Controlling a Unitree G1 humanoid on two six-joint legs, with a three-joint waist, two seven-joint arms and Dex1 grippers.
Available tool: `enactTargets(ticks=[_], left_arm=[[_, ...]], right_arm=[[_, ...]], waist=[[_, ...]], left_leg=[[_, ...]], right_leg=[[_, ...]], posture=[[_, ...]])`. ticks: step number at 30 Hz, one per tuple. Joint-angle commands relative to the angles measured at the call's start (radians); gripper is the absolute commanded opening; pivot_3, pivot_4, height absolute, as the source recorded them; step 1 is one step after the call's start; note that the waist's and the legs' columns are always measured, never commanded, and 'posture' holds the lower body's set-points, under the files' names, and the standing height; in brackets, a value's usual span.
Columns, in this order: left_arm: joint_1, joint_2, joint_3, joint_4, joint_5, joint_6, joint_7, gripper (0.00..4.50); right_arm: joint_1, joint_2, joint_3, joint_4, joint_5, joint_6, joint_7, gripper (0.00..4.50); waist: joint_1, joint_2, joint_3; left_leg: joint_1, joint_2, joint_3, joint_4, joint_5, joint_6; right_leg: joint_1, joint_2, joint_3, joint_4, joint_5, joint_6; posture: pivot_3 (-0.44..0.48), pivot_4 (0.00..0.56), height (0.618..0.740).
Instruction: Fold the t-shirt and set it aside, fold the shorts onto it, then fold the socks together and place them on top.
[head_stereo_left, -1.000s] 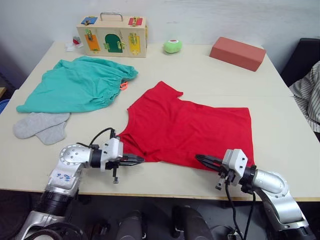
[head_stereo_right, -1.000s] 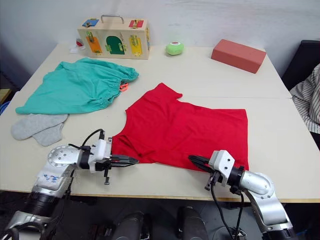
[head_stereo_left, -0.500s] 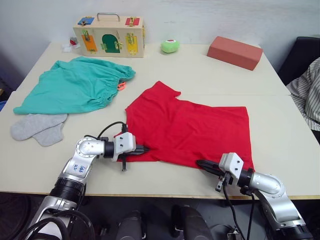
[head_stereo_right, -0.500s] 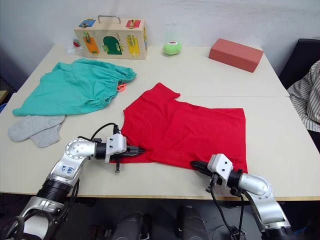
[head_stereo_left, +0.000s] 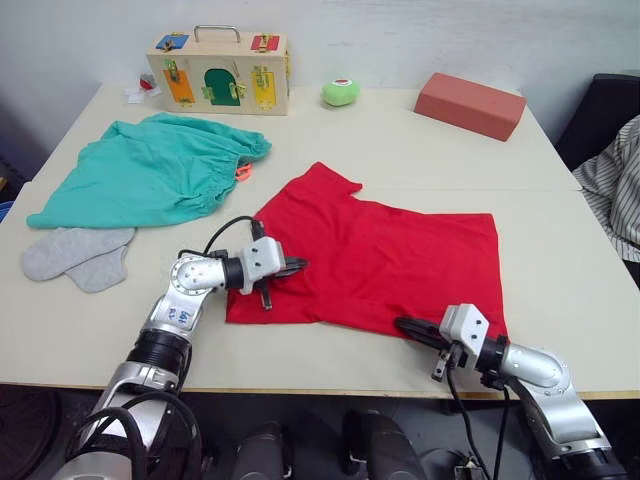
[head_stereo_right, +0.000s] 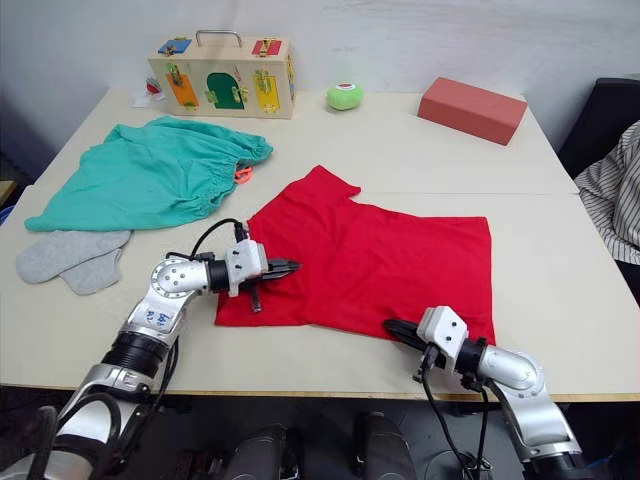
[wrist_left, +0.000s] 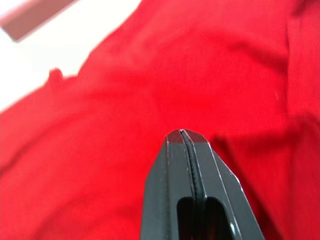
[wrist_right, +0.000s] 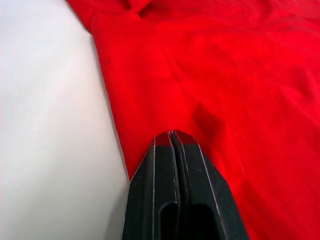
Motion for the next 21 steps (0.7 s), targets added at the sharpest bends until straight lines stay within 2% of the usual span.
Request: enactTargets(ticks=[1, 5, 9, 13, 21], left_arm=[[0.010, 0.022, 0.086, -0.134, -0.132, 0.046, -0.034, 0.00], [0.185, 0.183, 0.181, -0.299, -0.282, 0.193, -0.179, 0.00], [0.284, 0.247, 0.142, -0.339, -0.222, 0.195, -0.213, 0.00], [0.292, 0.206, 0.098, -0.326, -0.157, 0.195, -0.162, 0.00], [0.175, 0.067, 0.024, -0.167, -0.034, 0.191, -0.032, 0.00]], right_arm=[[0.025, -0.020, -0.038, -0.057, 0.028, -0.006, 0.008, 0.05], [0.035, -0.014, -0.042, -0.133, 0.067, -0.007, 0.020, 0.05], [0.038, 0.006, -0.014, -0.120, 0.050, -0.022, 0.024, 0.05], [0.025, 0.024, 0.006, -0.096, 0.030, -0.030, 0.017, 0.05], [0.020, 0.025, 0.013, -0.064, -0.008, -0.028, -0.005, 0.05]], waist=[[-0.002, 0.000, 0.000], [-0.030, 0.001, 0.000], [-0.019, 0.000, 0.000], [0.005, 0.000, 0.000], [0.006, 0.000, 0.000]], left_leg=[[0.000, 0.000, 0.000, 0.000, 0.000, 0.000], [0.003, 0.001, 0.002, -0.002, 0.001, -0.002], [0.002, 0.002, 0.000, -0.003, 0.002, -0.005], [0.001, -0.001, -0.002, -0.001, 0.001, -0.001], [0.000, -0.001, -0.001, -0.001, 0.000, -0.001]], right_leg=[[0.000, 0.000, 0.000, 0.000, 0.000, 0.000], [0.000, 0.001, 0.002, 0.001, -0.001, -0.001], [-0.001, 0.001, 0.001, 0.002, -0.002, -0.002], [0.000, -0.001, 0.000, 0.002, -0.001, -0.002], [-0.001, 0.000, 0.000, 0.001, -0.001, -0.001]], posture=[[0.000, 0.150, 0.740], [0.000, 0.150, 0.740], [0.000, 0.150, 0.740], [0.000, 0.150, 0.740], [0.000, 0.150, 0.740]])
